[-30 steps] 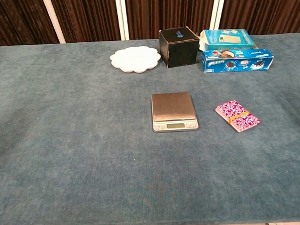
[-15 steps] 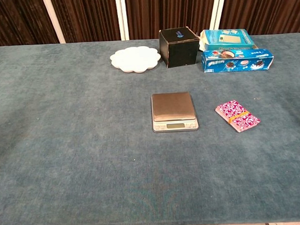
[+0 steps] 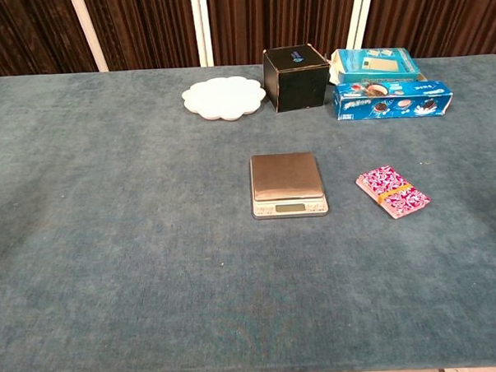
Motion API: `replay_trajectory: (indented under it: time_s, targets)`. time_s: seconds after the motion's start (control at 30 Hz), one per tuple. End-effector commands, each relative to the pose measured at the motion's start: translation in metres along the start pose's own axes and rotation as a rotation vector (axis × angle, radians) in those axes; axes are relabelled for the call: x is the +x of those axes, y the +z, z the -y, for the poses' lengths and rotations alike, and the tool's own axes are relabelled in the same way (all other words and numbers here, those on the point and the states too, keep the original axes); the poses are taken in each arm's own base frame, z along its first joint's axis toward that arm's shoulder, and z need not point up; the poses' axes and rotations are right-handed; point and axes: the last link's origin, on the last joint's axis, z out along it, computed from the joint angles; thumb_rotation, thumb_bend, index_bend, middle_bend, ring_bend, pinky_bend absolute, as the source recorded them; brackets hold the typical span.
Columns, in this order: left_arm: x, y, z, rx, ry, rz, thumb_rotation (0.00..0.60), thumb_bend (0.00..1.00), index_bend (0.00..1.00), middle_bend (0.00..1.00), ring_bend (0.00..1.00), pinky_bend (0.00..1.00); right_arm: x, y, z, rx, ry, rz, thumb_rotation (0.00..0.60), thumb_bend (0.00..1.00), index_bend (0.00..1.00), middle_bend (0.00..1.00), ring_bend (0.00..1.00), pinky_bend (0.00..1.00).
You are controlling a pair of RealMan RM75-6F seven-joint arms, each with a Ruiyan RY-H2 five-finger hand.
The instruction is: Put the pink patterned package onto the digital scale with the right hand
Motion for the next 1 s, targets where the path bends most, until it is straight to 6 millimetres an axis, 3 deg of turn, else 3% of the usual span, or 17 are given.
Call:
replay_trajectory:
  time_s: [0.03, 0.43, 0.77, 1.0]
  targets:
    - [0.0, -0.001, 0.0, 0.004, -0.001, 0.0, 0.6, 0.65, 0.04, 0.0, 0.0, 0.0, -0.001, 0.005, 0.004, 0.034, -0.003, 0.023, 0.6, 0.39, 0.0, 0.04, 0.02, 0.0]
    - [-0.001, 0.0, -0.001, 0.005, -0.003, 0.004, 0.6, 0.65, 0.03, 0.0, 0.0, 0.0, 0.013, 0.083, 0.062, 0.245, -0.18, 0.24, 0.6, 0.39, 0.0, 0.02, 0.0, 0.0]
    - [0.0, 0.0, 0.001, 0.018, -0.014, 0.009, 0.6, 0.65, 0.03, 0.0, 0.0, 0.0, -0.013, 0.137, 0.117, 0.327, -0.222, 0.265, 0.6, 0.39, 0.0, 0.02, 0.0, 0.0]
    - [0.0, 0.001, 0.002, 0.024, -0.017, 0.012, 0.6, 0.65, 0.03, 0.0, 0.0, 0.0, -0.035, 0.157, 0.126, 0.319, -0.266, 0.363, 0.6, 0.39, 0.0, 0.02, 0.0, 0.0]
